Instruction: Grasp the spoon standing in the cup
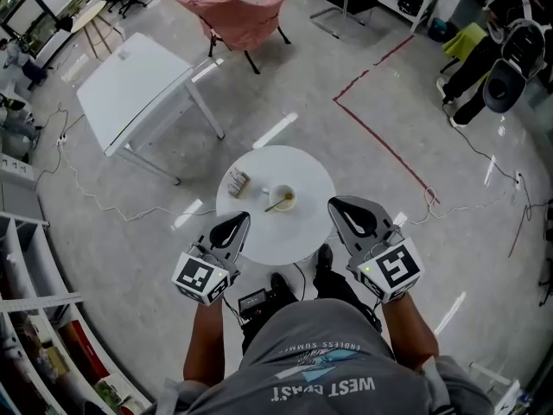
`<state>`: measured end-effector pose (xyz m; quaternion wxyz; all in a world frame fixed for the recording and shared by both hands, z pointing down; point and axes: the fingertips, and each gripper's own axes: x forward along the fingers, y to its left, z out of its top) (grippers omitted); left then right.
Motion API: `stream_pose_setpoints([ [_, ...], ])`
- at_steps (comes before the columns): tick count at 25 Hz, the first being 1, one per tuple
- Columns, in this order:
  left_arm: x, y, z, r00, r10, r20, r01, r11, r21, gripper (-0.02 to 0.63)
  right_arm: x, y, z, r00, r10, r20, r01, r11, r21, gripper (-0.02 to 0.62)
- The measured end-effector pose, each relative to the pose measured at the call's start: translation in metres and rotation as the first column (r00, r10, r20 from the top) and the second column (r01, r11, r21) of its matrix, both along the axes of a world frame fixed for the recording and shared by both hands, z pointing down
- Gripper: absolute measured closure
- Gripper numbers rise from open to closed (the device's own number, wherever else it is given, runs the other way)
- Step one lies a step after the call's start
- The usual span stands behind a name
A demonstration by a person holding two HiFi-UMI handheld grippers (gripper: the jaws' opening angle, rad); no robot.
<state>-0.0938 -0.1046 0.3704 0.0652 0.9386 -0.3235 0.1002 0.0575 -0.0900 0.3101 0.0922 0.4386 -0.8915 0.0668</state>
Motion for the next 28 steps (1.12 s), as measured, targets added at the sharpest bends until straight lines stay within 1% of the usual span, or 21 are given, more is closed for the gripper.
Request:
stream_pose_setpoints([
  [7,0.012,-0.026,0.016,0.995,-0.102,0.012,0.103,0.994,-0.044,0.601,0.010,-0.039,0.012,0.996,-0.091,-0.007,0.090,0.995,-0.039,0.594],
  [10,0.015,-0.036,0.031,0.988,-0.153,0.020,0.154,0.986,-0.066,0.601,0.011,-0.055,0.021,0.988,-0.153,0.008,0.154,0.988,-0.008,0.594],
  [13,0.015,-0.043,0.049,0.980,-0.195,0.035,0.198,0.975,-0.103,0.601,0.013,-0.066,0.032,0.980,-0.196,0.016,0.196,0.981,-0.012,0.594],
  [15,0.014,-0.048,0.062,0.976,-0.215,0.042,0.218,0.967,-0.128,0.601,0.014,-0.071,0.039,0.978,-0.207,0.016,0.208,0.978,-0.034,0.593],
  [19,0.012,-0.055,0.089,0.970,-0.236,0.055,0.242,0.955,-0.173,0.601,0.020,-0.079,0.060,0.981,-0.194,-0.015,0.190,0.972,-0.139,0.594],
  [21,0.009,-0.056,0.103,0.968,-0.245,0.061,0.252,0.947,-0.198,0.601,0.019,-0.082,0.065,0.981,-0.196,-0.011,0.192,0.971,-0.143,0.594],
  [23,0.004,-0.056,0.115,0.965,-0.255,0.063,0.262,0.939,-0.223,0.601,0.016,-0.085,0.068,0.979,-0.205,0.005,0.204,0.971,-0.125,0.594],
  [28,-0.001,-0.056,0.146,0.961,-0.267,0.073,0.276,0.920,-0.279,0.601,0.018,-0.084,0.089,0.979,-0.206,-0.007,0.201,0.961,-0.192,0.593],
])
